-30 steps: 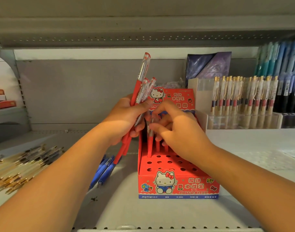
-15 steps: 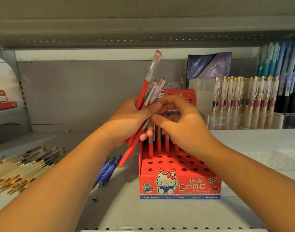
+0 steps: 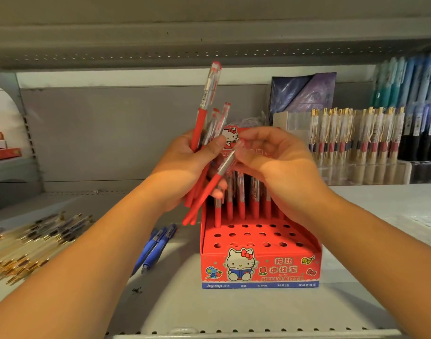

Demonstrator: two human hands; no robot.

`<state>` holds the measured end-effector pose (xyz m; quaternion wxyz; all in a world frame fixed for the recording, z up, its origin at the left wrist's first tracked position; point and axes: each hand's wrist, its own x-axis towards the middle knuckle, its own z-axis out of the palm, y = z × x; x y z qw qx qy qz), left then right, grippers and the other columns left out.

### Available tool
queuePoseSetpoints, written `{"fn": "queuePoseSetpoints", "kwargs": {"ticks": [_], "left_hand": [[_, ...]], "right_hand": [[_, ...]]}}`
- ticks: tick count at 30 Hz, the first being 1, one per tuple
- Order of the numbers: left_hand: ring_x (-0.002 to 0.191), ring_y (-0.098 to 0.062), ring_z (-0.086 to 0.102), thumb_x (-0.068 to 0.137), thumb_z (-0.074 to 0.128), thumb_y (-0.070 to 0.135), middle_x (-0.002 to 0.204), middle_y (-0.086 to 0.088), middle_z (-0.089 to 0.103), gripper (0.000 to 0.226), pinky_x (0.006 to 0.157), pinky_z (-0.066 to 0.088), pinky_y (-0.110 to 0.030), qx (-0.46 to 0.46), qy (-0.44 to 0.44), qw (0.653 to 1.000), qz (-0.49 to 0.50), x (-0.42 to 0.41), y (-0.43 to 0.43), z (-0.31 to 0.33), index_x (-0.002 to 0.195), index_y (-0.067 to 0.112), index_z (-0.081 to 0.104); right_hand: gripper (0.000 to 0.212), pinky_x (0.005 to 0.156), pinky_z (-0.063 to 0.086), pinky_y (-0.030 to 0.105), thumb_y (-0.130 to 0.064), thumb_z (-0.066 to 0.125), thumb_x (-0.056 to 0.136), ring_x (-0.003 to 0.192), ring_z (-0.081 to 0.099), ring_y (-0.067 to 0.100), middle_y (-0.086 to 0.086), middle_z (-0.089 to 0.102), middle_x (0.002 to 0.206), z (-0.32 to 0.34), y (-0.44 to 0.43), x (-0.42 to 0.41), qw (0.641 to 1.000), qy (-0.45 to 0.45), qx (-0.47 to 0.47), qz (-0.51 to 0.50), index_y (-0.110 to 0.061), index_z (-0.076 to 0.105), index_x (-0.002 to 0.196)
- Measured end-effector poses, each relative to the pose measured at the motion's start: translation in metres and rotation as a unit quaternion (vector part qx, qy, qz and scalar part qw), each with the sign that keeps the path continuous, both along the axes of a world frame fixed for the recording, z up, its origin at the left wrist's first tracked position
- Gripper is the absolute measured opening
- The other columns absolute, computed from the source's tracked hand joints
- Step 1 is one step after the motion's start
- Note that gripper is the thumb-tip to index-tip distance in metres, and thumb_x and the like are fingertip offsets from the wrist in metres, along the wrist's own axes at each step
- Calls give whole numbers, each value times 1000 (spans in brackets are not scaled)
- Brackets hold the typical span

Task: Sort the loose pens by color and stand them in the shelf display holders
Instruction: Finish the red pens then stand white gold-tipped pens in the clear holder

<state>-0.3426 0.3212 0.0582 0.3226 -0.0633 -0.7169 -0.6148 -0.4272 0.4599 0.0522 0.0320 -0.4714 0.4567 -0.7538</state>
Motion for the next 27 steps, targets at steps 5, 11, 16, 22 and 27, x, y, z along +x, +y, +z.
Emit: {"fn": "queuePoseSetpoints", "kwargs": {"ticks": [5,11,16,22,27], "left_hand": [[44,-21,60,99,55,24,59,1,59,12,36,49,-28,-8,4,999,32,-1,-3,1,97,13,51],[40,-18,49,100,55,24,60,-1,56,12,37,46,-27,-52,-4,995,84,2,-6,3,97,12,51],[36,-12,32,99,57,27,57,1,48,17,37,28,-18,-52,-36,996,58,3,-5,2,90,16,49],[39,-13,31,96,59,32,59,0,47,19,36,27,-18,-57,-61,996,42,4,-5,0,84,20,51],[39,-13,31,96,60,33,62,-4,49,20,37,27,-18,-59,-72,995,36,5,-4,0,87,17,51]], "right_hand": [[18,71,62,39,11,64,85,76,72,25,12,66,87,4,3,-4,999,-39,-5,-5,-7,67,89],[24,57,58,24,10,62,88,67,70,13,2,69,79,6,6,-9,997,-17,-5,-79,-13,69,88],[20,56,58,21,8,66,87,67,64,11,-4,64,79,-1,-1,-11,988,46,52,-140,-11,67,92],[31,55,58,21,8,65,87,63,64,10,-5,66,79,0,1,-18,981,56,59,-179,-22,66,81],[29,70,61,42,4,66,88,70,68,30,-4,66,74,0,1,-27,968,61,81,-229,-24,67,79]]}}
